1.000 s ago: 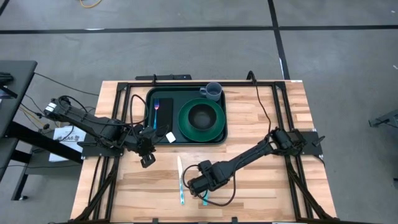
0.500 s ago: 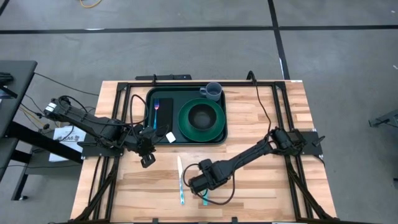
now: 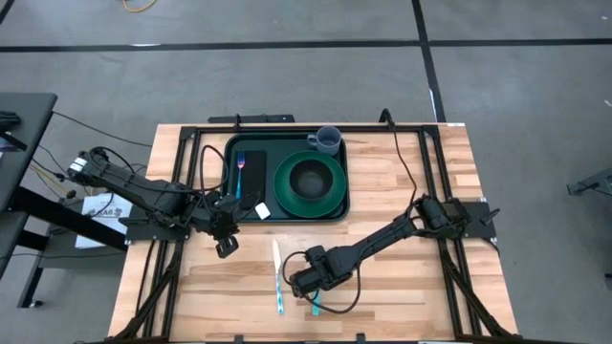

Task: Set up tray
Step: Put the blue patterned spoon on the black napkin to the right of the purple fork

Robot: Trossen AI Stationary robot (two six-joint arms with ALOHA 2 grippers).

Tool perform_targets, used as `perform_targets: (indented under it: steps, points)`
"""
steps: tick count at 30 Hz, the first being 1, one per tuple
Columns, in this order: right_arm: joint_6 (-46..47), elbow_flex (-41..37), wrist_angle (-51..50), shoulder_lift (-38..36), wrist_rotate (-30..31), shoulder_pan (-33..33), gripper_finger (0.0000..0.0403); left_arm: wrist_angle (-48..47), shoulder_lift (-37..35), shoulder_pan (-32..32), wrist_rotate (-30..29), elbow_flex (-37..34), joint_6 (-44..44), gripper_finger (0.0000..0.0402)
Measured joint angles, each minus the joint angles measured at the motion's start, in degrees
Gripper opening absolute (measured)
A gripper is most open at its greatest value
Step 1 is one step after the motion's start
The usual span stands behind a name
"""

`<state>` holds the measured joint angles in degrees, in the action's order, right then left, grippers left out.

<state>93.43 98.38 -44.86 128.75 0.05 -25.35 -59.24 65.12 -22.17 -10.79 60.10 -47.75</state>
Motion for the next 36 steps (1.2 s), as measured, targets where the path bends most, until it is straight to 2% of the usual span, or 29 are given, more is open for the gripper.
perform_targets:
  steps: [8, 20, 31, 36]
  points:
    - [1.1, -2.5, 2.0, -0.4, -0.2, 0.0, 0.0134, 0.0, 0.0, 0.0, 0.0, 0.0, 0.0, 0.0051]
    - [-0.5, -2.7, 0.8, -0.3, -0.2, -0.1, 0.0029, 0.0, 0.0, 0.0, -0.1, 0.0, -0.1, 0.0051]
    - [-2.4, -2.7, 1.5, -0.8, -0.6, 0.9, 0.003, -0.7, 0.0, 0.0, -1.0, 0.0, -0.3, 0.0051]
    - [-6.2, 0.4, 0.1, -0.9, 0.2, 2.3, 0.003, -3.6, -1.4, 0.0, -2.8, 0.0, -1.4, 0.0051]
